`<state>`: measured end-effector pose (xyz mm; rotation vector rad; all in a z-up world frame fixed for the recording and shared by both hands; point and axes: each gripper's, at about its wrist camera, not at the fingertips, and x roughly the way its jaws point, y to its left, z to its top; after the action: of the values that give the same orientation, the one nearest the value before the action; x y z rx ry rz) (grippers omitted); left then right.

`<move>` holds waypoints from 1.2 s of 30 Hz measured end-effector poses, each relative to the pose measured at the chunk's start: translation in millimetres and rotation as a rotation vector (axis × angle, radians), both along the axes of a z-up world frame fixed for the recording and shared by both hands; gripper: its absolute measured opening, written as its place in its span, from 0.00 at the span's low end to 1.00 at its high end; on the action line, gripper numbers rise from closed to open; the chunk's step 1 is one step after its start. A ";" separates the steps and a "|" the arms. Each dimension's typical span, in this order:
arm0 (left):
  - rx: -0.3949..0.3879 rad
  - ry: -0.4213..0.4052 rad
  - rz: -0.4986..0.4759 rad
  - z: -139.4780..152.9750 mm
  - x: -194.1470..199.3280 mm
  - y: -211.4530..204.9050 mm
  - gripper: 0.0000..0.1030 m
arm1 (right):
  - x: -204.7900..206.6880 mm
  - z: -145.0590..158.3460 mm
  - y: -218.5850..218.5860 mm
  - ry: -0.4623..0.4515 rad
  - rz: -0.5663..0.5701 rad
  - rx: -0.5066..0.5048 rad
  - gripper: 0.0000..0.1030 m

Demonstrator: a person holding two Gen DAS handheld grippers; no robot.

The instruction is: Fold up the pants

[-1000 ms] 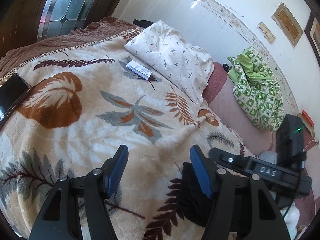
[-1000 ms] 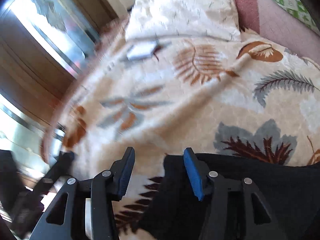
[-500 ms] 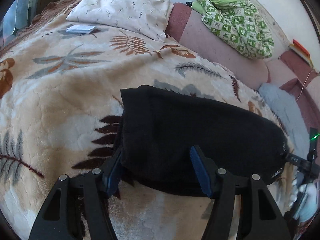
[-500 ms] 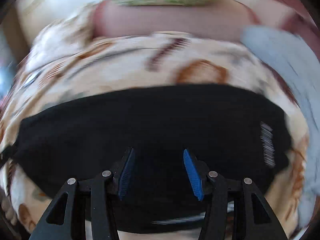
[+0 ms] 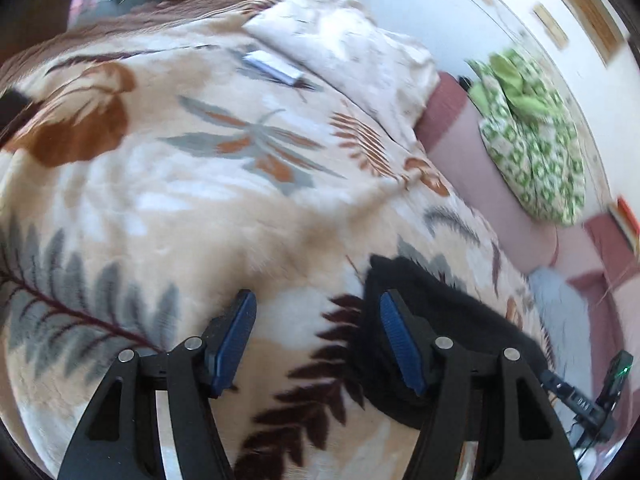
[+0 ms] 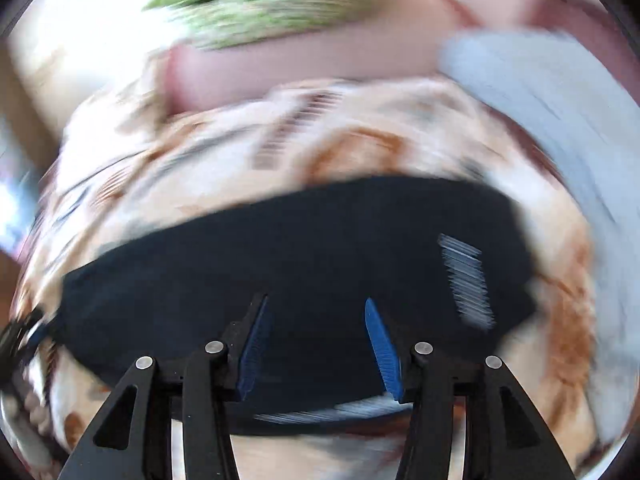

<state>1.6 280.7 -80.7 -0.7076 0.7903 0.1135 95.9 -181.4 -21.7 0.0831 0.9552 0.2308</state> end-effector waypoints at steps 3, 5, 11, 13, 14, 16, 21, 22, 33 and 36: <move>-0.052 -0.010 0.021 0.9 -2.9 12.4 0.62 | 3.7 5.6 89.7 0.007 0.208 -0.018 0.56; -0.039 -0.016 0.032 4.1 -4.9 14.5 0.62 | 7.2 6.1 148.0 0.021 0.326 -0.032 0.56; -0.039 -0.045 0.087 14.2 -11.3 31.1 0.62 | 20.0 -5.5 287.0 0.124 0.516 -0.131 0.57; -0.044 -0.051 0.110 16.4 -13.6 38.8 0.62 | 26.9 -18.1 316.7 0.157 0.527 -0.199 0.57; -0.046 -0.054 0.121 17.5 -15.1 43.0 0.62 | 26.1 -21.8 327.3 0.159 0.525 -0.240 0.57; -0.056 -0.058 0.131 18.5 -16.1 48.8 0.62 | 33.6 -35.3 351.7 0.172 0.496 -0.346 0.57; -0.085 -0.060 0.146 17.1 -17.9 59.4 0.62 | 39.5 -56.2 355.8 0.198 0.440 -0.457 0.55; -0.089 -0.060 0.144 16.6 -17.1 59.4 0.62 | 38.3 -53.5 353.0 0.197 0.442 -0.436 0.48; -0.060 -0.029 -0.101 3.5 4.7 -9.9 0.63 | 39.3 -30.9 322.7 0.192 0.426 -0.262 0.24; -0.043 -0.029 -0.198 -1.4 9.4 -37.9 0.64 | 40.5 -24.0 316.7 0.192 0.437 -0.221 0.24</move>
<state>11.0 242.8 -82.1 -0.6667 0.8329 -0.0933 136.5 135.3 -45.7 -0.3155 1.1792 0.5248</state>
